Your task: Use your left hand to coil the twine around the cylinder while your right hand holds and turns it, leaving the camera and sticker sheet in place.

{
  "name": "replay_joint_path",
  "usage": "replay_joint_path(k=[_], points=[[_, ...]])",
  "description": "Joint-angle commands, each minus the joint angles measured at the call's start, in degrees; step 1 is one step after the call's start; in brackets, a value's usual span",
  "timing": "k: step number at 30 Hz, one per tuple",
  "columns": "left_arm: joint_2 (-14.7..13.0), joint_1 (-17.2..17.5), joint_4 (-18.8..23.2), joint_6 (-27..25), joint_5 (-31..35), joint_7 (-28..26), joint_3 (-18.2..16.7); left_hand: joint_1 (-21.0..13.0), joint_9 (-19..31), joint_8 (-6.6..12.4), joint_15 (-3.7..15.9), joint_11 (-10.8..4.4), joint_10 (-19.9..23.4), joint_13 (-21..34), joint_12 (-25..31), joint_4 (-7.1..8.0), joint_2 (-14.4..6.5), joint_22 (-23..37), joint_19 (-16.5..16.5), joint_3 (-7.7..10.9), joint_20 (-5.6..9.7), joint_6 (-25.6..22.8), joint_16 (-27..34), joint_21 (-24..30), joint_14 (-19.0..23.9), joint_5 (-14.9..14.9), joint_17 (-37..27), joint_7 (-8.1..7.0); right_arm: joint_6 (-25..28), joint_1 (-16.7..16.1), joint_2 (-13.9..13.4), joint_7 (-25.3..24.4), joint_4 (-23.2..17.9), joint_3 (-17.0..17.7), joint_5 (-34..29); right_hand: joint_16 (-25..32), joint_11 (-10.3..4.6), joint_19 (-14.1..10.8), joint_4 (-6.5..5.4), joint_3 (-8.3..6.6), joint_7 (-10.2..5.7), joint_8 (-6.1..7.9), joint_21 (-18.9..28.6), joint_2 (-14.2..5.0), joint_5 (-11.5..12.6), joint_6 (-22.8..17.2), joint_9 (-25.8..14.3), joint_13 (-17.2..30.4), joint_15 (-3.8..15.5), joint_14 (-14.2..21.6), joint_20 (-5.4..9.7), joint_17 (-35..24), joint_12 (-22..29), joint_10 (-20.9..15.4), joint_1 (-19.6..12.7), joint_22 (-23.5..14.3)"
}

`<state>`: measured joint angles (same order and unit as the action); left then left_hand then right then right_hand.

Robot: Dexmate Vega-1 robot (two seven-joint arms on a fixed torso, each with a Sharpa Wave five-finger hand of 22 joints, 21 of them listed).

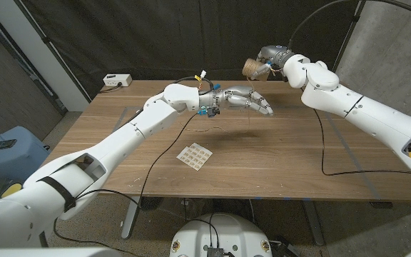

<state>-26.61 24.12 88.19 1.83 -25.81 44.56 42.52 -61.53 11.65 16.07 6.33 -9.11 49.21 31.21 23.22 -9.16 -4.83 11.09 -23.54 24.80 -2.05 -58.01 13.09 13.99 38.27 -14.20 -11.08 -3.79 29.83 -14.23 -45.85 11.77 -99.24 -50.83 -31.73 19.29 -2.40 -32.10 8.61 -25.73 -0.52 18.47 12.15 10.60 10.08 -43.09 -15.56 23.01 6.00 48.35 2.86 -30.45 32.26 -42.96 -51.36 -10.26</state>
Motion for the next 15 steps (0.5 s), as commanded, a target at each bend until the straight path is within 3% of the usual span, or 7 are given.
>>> replay_joint_path(k=[1, 15], points=[[-0.05, -0.55, 2.70, -0.66, -2.18, 2.64, -0.38, -0.10, 0.10, -0.24, -0.31, 0.11, -0.01, 0.32, -0.16, -0.07, -0.41, 0.05, -0.39, -0.31, -0.05, 0.01, -0.26, 0.39, 0.15, -0.18, -0.17, 0.05, 0.29, 0.45, 0.10, 0.30, 0.58, -0.24, -0.25, -0.24, -4.70, -0.36, 0.20, 0.22, -3.39, 0.41, 0.12, -7.85, 0.25, -4.07, -0.25, 0.16, 7.04, 0.51, 0.24, -0.19, 0.41, -5.16, -7.47, -0.20], [0.00, -1.17, 4.88, -1.03, -3.81, 3.78, -1.51, -0.05, 0.13, -0.25, -0.50, 0.17, 0.17, 0.43, -0.30, 0.01, -0.58, 0.06, -0.22, -0.38, -0.20, -0.13, -0.32, 0.33, 0.07, -0.20, -0.21, 0.26, 0.17, -0.18, 0.04, 1.09, 0.75, -0.88, -0.17, -0.45, -4.74, -0.37, 0.11, 0.38, -3.40, 0.37, 0.13, -8.06, 0.24, -4.12, -0.22, 0.17, 6.98, 0.62, 0.22, -0.32, 0.33, -5.12, -7.29, -0.20]])
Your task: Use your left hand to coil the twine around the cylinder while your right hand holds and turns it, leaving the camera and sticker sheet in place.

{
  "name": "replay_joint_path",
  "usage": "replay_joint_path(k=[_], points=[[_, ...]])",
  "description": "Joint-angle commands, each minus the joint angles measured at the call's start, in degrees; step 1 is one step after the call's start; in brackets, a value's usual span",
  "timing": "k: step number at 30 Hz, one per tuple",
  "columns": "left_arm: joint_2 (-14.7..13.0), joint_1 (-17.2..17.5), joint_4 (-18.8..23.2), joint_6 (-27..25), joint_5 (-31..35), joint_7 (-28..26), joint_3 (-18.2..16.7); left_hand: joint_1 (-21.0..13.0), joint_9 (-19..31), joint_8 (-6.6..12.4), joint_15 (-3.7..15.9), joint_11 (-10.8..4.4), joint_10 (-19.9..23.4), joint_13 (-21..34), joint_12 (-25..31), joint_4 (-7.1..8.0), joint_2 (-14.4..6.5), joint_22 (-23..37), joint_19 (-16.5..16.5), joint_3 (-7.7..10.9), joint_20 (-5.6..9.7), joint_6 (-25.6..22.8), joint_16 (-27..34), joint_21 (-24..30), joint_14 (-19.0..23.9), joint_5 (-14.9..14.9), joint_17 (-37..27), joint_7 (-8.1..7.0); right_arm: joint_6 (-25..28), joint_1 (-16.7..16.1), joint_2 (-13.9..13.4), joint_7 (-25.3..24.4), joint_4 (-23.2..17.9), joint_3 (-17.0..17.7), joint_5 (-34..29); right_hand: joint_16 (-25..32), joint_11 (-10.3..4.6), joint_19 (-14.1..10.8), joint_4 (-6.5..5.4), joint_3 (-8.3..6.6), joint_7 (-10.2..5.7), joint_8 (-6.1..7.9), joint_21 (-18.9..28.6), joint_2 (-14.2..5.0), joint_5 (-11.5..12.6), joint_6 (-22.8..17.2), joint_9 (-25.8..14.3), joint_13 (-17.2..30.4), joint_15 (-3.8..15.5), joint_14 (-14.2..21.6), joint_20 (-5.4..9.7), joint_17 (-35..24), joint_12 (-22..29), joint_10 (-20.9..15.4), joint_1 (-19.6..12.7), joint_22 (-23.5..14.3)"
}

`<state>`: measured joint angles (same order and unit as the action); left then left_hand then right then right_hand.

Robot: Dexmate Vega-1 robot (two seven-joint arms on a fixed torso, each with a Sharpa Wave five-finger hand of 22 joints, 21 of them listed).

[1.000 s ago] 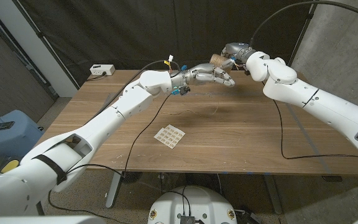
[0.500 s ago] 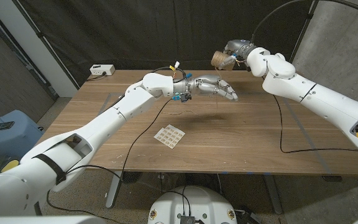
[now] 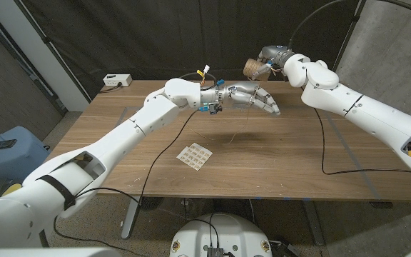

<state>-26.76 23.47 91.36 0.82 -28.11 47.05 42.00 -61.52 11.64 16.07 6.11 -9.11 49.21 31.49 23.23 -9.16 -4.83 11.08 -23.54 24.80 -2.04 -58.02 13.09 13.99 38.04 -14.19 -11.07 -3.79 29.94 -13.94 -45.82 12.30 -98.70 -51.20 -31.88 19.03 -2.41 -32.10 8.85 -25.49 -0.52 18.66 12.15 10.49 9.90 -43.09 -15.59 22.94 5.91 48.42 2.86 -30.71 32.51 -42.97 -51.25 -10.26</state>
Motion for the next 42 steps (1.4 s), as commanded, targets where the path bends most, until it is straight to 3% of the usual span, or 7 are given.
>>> replay_joint_path(k=[1, 42], points=[[0.16, -0.56, 1.83, 0.08, -1.56, 1.35, -1.07, -0.01, 0.13, -0.27, -0.28, 0.23, 0.18, 0.17, -0.31, 0.04, -0.60, 0.07, -0.21, -0.40, -0.21, -0.09, -0.32, 0.32, 0.30, -0.20, -0.22, 0.16, 0.05, -0.49, 0.03, 0.62, 0.26, -0.58, -0.06, -0.17, -4.75, -0.37, -0.13, 0.16, -3.41, 0.18, 0.13, -7.95, 0.42, -4.12, -0.20, 0.24, 7.07, 0.59, 0.23, -0.07, 0.09, -5.13, -7.40, -0.20], [1.74, -2.61, 3.03, 0.02, -3.38, 2.57, -3.86, 0.05, 0.16, -0.39, -0.27, 0.31, 0.57, 0.45, -0.85, 0.01, -0.66, 0.08, 0.11, -0.61, -0.24, -0.35, -0.49, 0.22, 0.29, -0.24, -0.20, 0.53, 1.37, -2.59, -1.43, 1.99, 1.24, -1.09, 0.49, -0.73, -4.81, -0.34, -0.04, 0.51, -3.54, 0.15, 0.11, -8.30, 0.44, -4.24, -0.24, 0.40, 7.08, 0.87, 0.21, -0.46, -0.01, -5.19, -7.42, -0.19]])
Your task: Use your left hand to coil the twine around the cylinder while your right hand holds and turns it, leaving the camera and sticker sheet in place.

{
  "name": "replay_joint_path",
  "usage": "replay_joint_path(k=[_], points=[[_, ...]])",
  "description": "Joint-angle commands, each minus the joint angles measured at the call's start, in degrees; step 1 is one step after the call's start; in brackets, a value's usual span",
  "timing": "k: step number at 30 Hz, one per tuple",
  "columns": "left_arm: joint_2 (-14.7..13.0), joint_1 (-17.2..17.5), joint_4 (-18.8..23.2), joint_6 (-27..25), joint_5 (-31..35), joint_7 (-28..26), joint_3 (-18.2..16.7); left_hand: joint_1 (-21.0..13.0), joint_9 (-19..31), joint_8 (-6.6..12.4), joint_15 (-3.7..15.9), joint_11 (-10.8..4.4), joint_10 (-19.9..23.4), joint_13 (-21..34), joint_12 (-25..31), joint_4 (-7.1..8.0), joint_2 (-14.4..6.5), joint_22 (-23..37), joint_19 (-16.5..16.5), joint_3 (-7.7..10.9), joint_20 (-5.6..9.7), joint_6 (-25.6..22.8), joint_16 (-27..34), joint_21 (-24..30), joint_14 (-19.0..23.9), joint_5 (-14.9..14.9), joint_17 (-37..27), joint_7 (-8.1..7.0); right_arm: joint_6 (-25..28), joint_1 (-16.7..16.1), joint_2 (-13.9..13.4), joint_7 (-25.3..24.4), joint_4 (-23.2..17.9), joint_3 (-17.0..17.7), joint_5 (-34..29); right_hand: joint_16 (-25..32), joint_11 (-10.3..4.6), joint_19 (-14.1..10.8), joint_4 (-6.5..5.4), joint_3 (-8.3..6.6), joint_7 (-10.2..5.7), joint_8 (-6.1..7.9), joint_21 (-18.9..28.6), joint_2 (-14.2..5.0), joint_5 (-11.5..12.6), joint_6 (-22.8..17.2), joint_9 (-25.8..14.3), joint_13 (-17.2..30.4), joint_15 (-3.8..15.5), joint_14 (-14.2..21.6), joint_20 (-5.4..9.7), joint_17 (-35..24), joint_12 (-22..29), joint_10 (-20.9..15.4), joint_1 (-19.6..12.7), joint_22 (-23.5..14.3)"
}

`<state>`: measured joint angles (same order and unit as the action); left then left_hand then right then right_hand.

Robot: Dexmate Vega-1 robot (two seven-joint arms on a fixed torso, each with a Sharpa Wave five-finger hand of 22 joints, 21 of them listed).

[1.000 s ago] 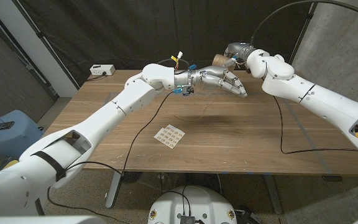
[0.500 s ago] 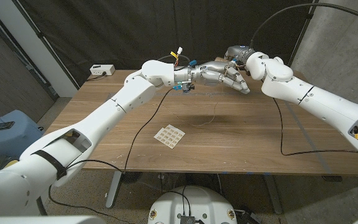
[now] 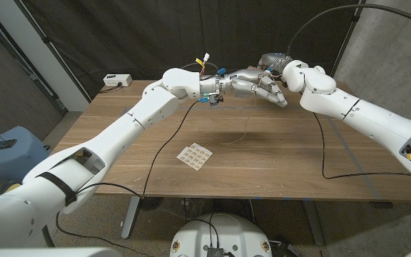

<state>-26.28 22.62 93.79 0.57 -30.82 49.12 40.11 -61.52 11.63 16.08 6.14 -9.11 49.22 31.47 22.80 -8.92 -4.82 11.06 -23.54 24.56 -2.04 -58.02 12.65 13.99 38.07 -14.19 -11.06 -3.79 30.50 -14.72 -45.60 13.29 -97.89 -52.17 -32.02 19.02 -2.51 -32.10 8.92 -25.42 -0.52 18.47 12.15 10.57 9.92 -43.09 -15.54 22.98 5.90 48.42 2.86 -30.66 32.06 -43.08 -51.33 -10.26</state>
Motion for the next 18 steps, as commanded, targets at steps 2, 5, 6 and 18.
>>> replay_joint_path(k=[2, 5, 6, 18], points=[[1.24, -1.76, 0.73, 0.31, -0.67, 0.54, -2.05, 0.05, 0.18, -0.43, -0.28, 0.25, 0.47, 0.48, -0.49, -0.21, -0.73, 0.10, 0.13, -0.37, -0.26, -0.31, -0.03, 0.22, 0.29, -0.25, -0.23, 0.54, 0.83, -1.97, -1.76, 0.76, 0.56, 0.16, 0.89, -0.76, -4.80, -0.36, -0.09, 0.45, -3.57, 0.32, 0.11, -8.37, 0.42, -4.22, -0.27, 0.35, 7.14, 0.91, 0.21, -0.51, 0.42, -5.09, -7.37, -0.19], [1.05, -1.53, 1.15, -0.40, -1.11, 0.70, -2.10, 0.03, 0.18, -0.40, -0.34, 0.37, 0.57, 0.52, -0.51, -0.26, -0.67, 0.11, 0.12, -0.37, -0.25, -0.42, -0.07, 0.22, 0.32, -0.26, -0.18, 0.55, 0.77, -2.02, -1.99, 0.50, 0.83, 0.49, 1.12, -0.74, -4.80, -0.38, -0.08, 0.51, -3.54, 0.31, 0.12, -8.37, 0.41, -4.24, -0.26, 0.30, 7.15, 1.03, 0.26, -0.58, 0.40, -5.16, -7.35, -0.19], [1.04, -1.41, 1.24, -0.63, -1.35, 0.77, -2.15, 0.05, 0.18, -0.41, -0.35, 0.39, 0.59, 0.52, -0.52, -0.25, -0.68, 0.11, 0.12, -0.36, -0.25, -0.42, -0.08, 0.22, 0.32, -0.26, -0.17, 0.51, 0.87, -1.92, -2.02, 0.56, 0.94, 0.42, 0.96, -0.74, -4.76, -0.40, -0.06, 0.51, -3.54, 0.33, 0.12, -8.38, 0.42, -4.29, -0.25, 0.31, 7.18, 1.04, 0.28, -0.59, 0.46, -5.31, -7.39, -0.19], [1.16, -1.68, 2.53, 0.35, -0.62, -2.08, -4.39, 0.19, 0.19, -0.46, -0.30, 0.54, 0.65, 0.56, -0.69, -0.18, -0.69, 0.11, 0.12, -0.46, -0.24, -0.44, -0.10, 0.23, 0.35, -0.26, -0.18, 0.53, 0.50, -2.57, -2.54, 0.69, 1.32, 0.37, 1.34, -1.00, -4.79, -0.44, -0.03, 0.58, -3.62, 0.26, 0.13, -8.45, 0.41, -4.32, -0.15, 0.28, 7.15, 1.06, 0.30, -0.64, 0.39, -5.35, -7.42, -0.19]])
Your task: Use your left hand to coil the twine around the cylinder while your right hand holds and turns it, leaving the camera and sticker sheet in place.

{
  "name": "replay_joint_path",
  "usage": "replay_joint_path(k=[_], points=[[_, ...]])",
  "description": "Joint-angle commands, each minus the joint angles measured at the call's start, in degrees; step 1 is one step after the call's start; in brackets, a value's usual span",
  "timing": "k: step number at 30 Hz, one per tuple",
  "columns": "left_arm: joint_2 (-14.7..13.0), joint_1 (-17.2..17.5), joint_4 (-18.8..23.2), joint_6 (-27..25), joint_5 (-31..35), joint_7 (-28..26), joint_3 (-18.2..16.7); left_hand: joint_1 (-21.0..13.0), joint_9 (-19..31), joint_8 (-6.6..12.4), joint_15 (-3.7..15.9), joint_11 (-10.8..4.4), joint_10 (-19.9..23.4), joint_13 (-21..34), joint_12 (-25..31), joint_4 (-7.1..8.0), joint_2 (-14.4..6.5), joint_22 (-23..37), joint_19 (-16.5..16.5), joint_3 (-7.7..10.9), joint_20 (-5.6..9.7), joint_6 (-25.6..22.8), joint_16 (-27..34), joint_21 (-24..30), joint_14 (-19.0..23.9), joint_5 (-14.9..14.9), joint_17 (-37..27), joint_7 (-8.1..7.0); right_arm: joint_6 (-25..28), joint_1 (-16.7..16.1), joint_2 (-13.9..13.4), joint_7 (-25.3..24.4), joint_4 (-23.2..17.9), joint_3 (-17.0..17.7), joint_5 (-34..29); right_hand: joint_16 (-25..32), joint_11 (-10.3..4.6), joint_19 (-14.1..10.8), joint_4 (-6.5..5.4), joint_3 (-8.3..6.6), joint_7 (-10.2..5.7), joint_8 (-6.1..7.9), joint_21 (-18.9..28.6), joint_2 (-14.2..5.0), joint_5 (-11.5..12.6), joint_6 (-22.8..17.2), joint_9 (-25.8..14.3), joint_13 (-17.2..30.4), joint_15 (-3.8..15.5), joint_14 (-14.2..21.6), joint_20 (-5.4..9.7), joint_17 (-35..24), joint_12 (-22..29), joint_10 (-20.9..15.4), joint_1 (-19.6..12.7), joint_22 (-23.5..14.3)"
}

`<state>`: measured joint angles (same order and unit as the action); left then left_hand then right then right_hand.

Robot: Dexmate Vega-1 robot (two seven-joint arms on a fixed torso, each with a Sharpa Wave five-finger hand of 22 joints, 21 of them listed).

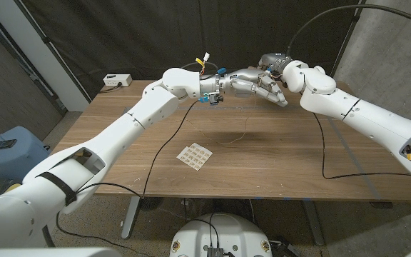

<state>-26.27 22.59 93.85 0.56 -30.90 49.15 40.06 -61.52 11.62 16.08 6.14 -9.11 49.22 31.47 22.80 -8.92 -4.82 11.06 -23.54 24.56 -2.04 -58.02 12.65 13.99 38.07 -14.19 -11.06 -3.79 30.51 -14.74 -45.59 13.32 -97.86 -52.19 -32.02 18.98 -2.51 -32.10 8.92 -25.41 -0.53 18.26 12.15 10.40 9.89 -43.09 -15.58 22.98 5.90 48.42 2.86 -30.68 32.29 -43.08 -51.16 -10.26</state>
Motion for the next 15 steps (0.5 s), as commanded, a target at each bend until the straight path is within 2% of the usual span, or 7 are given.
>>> replay_joint_path(k=[1, 7, 15], points=[[1.12, -1.64, 2.58, 0.34, -0.55, -2.38, -4.56, 0.23, 0.20, -0.48, -0.33, 0.45, 0.65, 0.57, -0.70, -0.14, -0.71, 0.11, 0.12, -0.47, -0.22, -0.42, -0.10, 0.23, 0.36, -0.26, -0.19, 0.54, 0.59, -2.63, -2.56, 0.63, 1.31, 0.45, 1.40, -0.94, -4.77, -0.42, -0.04, 0.60, -3.65, 0.48, 0.12, -8.27, 0.44, -4.34, -0.11, 0.25, 7.15, 1.10, 0.31, -0.64, 0.15, -5.36, -7.58, -0.19], [0.57, -1.34, 3.60, -0.61, -0.33, -3.87, -5.33, 0.26, 0.20, -0.54, -0.34, 0.35, 0.51, 0.65, -0.86, -0.13, -0.77, 0.12, 0.29, -0.49, -0.26, -0.37, -0.14, 0.17, 0.31, -0.27, -0.20, 0.49, 0.86, -2.92, -2.85, 0.36, 1.23, 0.78, 1.59, -1.09, -4.86, -0.45, -0.05, 0.63, -3.64, 0.45, 0.13, -8.31, 0.45, -4.38, -0.06, 0.26, 7.10, 1.13, 0.33, -0.64, 0.08, -5.26, -7.56, -0.18], [-0.51, -0.64, 4.08, -4.31, -1.79, -1.62, -4.18, 0.32, 0.21, -1.08, -0.50, 0.79, -0.08, 0.63, -1.32, -0.16, -0.69, 0.13, 0.27, -0.62, -0.30, 0.83, -0.17, 0.19, 0.24, -0.27, -0.22, 0.83, 0.51, -2.65, -3.11, -0.18, 1.51, 1.29, 1.74, -1.24, -4.89, -0.45, -0.01, 0.67, -3.62, 0.43, 0.12, -8.32, 0.46, -4.38, -0.04, 0.20, 7.19, 1.24, 0.34, -0.67, 0.03, -5.36, -7.60, -0.18]])
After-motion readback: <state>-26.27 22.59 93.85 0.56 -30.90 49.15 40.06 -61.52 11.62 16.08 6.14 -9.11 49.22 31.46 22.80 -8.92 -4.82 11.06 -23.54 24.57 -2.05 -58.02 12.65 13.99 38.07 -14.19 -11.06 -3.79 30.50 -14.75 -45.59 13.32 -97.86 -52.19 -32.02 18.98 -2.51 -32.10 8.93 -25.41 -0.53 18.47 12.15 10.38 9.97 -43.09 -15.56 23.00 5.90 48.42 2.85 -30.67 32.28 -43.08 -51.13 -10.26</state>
